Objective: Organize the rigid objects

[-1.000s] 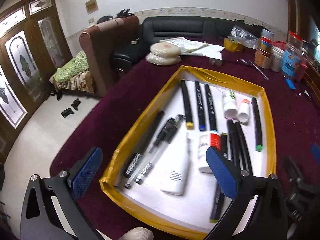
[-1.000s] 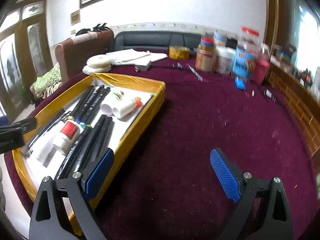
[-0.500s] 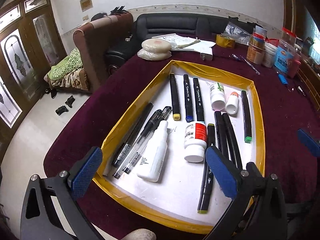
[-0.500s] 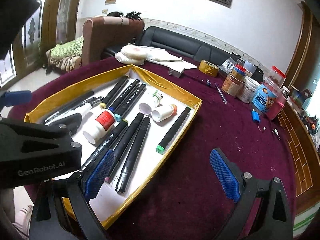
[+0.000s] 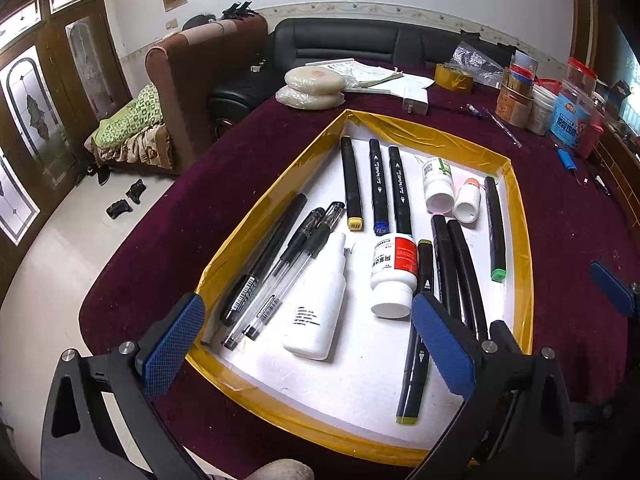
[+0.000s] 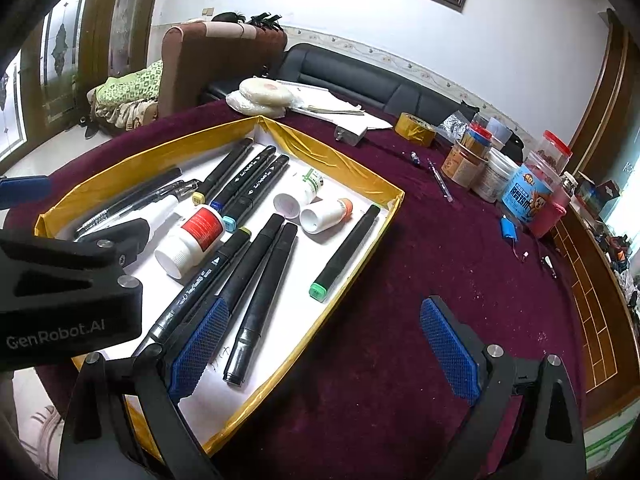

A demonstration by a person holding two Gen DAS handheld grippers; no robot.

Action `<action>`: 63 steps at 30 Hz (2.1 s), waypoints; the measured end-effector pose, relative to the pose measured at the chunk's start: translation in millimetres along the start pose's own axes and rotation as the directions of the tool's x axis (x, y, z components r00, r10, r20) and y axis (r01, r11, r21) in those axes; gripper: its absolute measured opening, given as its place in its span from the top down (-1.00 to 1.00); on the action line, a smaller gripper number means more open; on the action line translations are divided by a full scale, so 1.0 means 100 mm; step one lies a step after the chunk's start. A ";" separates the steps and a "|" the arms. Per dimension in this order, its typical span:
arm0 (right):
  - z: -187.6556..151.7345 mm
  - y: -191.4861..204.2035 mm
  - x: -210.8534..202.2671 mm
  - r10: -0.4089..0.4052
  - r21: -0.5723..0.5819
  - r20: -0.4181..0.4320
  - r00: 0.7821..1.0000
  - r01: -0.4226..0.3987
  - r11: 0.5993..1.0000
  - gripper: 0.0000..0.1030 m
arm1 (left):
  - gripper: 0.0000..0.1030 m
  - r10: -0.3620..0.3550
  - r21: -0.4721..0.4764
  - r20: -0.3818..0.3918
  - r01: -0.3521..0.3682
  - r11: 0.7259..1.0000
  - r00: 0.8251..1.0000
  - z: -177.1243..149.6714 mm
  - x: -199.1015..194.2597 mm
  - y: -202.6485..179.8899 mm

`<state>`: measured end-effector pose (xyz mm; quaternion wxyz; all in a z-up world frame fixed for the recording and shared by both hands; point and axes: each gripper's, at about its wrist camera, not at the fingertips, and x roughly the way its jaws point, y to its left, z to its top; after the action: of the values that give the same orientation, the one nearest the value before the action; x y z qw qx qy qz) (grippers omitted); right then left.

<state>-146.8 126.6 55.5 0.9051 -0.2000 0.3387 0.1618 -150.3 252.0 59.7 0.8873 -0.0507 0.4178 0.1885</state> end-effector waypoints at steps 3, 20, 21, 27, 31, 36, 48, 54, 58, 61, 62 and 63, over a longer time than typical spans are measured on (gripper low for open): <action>-0.01 0.00 0.01 0.002 -0.001 -0.006 1.000 -0.002 1.000 -0.84 | -1.00 -0.007 -0.002 -0.006 0.007 1.000 1.000 -0.01 0.01 0.01; 0.00 0.01 0.06 -0.011 -0.011 -0.022 1.000 0.011 1.000 -0.84 | -1.00 -0.032 -0.008 -0.024 0.032 0.999 0.999 -0.02 0.02 0.00; 0.00 0.01 0.06 -0.013 -0.013 -0.022 1.000 0.012 1.000 -0.84 | -1.00 -0.031 -0.007 -0.022 0.031 1.000 0.999 -0.02 0.02 0.00; 0.02 0.01 0.08 -0.017 -0.022 -0.027 0.999 0.017 1.000 -0.84 | -1.00 -0.038 -0.017 -0.030 0.037 0.999 0.999 -0.02 0.04 0.01; 0.02 0.04 0.10 -0.017 -0.033 -0.037 0.999 0.015 0.999 -0.84 | -1.00 -0.042 -0.019 -0.035 0.041 0.999 0.999 -0.01 0.06 0.01; 0.02 0.05 0.11 -0.014 -0.040 -0.040 0.999 0.013 0.999 -0.84 | -1.00 -0.044 -0.027 -0.039 0.042 0.999 0.998 -0.01 0.06 0.03; 0.02 0.03 0.13 -0.004 -0.045 -0.045 0.999 0.002 0.999 -0.84 | -1.00 -0.041 -0.028 -0.039 0.039 0.999 0.998 0.01 0.04 0.01; 0.02 0.02 0.13 0.000 -0.044 -0.044 0.999 -0.002 0.999 -0.84 | -1.00 -0.038 -0.029 -0.037 0.037 0.999 0.999 0.01 0.02 -0.02; 0.02 0.01 0.11 0.004 -0.042 -0.042 0.999 -0.006 0.999 -0.84 | -1.00 -0.035 -0.030 -0.037 0.034 0.999 0.999 0.02 0.01 -0.02; 0.01 0.01 0.10 0.003 -0.043 -0.041 0.999 -0.005 0.999 -0.84 | -1.00 -0.034 -0.030 -0.036 0.033 0.999 0.999 0.02 0.01 -0.02; 0.01 0.01 0.10 0.004 -0.043 -0.041 0.999 -0.006 0.999 -0.84 | -1.00 -0.033 -0.029 -0.036 0.032 0.999 0.999 0.02 0.00 -0.03; 0.01 0.01 0.10 0.003 -0.043 -0.041 0.999 -0.005 0.999 -0.84 | -1.00 -0.034 -0.027 -0.035 0.033 0.999 0.999 0.02 -0.01 -0.03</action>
<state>-139.3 129.8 49.6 0.8931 -0.2219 0.3540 0.1669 -148.2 249.2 61.4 0.8820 -0.0728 0.4301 0.1783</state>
